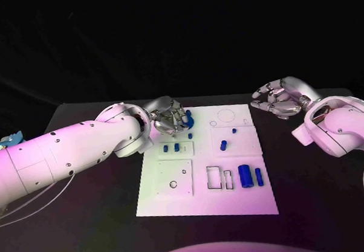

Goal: Assemble the parts on the task board

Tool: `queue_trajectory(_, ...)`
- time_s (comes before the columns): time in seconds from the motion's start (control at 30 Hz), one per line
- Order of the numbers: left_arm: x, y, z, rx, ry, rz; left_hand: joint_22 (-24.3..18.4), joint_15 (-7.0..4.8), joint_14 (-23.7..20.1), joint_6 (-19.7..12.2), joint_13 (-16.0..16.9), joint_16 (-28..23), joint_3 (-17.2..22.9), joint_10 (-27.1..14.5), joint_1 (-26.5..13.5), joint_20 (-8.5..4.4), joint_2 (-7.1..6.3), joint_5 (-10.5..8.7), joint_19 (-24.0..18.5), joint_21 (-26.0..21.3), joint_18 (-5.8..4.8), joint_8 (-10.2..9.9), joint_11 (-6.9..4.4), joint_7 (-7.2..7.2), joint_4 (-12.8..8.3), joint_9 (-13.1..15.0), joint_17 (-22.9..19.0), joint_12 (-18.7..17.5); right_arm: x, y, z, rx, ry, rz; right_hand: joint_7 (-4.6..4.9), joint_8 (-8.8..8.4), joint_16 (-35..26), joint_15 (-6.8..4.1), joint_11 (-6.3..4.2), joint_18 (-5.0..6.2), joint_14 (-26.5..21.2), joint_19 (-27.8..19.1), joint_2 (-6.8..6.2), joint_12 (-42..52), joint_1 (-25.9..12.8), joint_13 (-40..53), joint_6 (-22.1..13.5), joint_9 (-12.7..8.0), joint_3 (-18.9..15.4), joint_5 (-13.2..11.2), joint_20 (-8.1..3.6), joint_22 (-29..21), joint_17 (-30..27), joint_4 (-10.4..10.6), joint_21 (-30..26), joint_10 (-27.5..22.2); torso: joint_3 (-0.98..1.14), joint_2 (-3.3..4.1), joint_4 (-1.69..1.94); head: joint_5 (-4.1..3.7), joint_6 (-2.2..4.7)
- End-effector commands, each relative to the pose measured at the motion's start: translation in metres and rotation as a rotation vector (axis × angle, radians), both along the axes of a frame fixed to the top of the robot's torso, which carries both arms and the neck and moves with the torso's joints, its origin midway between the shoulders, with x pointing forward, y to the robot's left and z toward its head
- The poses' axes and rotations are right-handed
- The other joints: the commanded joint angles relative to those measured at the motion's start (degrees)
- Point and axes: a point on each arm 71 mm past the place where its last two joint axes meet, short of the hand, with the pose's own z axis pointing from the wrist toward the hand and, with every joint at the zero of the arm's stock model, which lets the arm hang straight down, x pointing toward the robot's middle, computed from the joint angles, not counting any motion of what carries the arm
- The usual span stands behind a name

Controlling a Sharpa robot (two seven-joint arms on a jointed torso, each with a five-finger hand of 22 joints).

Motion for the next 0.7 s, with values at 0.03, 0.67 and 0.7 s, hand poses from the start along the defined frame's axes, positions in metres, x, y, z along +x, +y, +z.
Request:
queue_trajectory(0.03,-0.005,-0.015,0.005,-0.011,-0.177,-0.157,0.7,-0.24,0.3,1.9,-2.4,-0.7,1.4,0.6,3.2,-0.47,0.49,-0.24,0.4,1.1,0.58,-2.7,0.24,0.02,-3.2,-2.4,-0.8,-3.4,0.0,0.001,0.0,0.002,-0.007,0.006,0.0,0.33,-0.3,-0.43,-0.25,0.31,3.3,-0.1,-0.1,0.0,0.1,0.0,-0.4,0.0,0.0,0.2,-0.2,0.0,5.4,0.3,-0.2,-0.1,-0.01,-0.01,-0.1,-0.04,0.11)
queue_trajectory(0.67,0.003,-0.032,-0.025,0.246,-0.184,-0.263,6.2,0.91,4.3,5.2,-7.7,10.8,0.2,-0.6,-0.6,0.91,-1.37,-0.72,-0.8,9.2,0.62,-9.3,1.37,0.63,-6.5,-7.0,2.3,-11.4,-0.001,0.001,-0.002,0.006,-0.004,0.006,-0.01,0.39,-0.3,-0.43,-0.26,0.28,3.3,0.0,-0.06,0.1,0.3,0.0,-0.4,-0.1,0.0,0.3,-0.2,0.0,5.4,0.3,-0.2,0.0,0.17,-0.08,-0.15,-0.19,0.17)
queue_trajectory(0.7,0.004,-0.032,-0.026,0.253,-0.186,-0.262,6.2,0.93,4.3,5.1,-7.8,11.2,0.2,-0.8,-0.6,0.93,-1.37,-0.71,-0.7,9.3,0.62,-9.3,1.39,0.63,-6.5,-7.0,2.5,-11.5,-0.001,0.001,-0.002,0.006,-0.004,0.006,-0.01,0.39,-0.3,-0.43,-0.26,0.28,3.3,0.0,-0.06,0.1,0.3,0.0,-0.4,-0.1,0.0,0.3,-0.2,0.0,5.4,0.3,-0.2,0.0,0.17,-0.08,-0.15,-0.19,0.17)
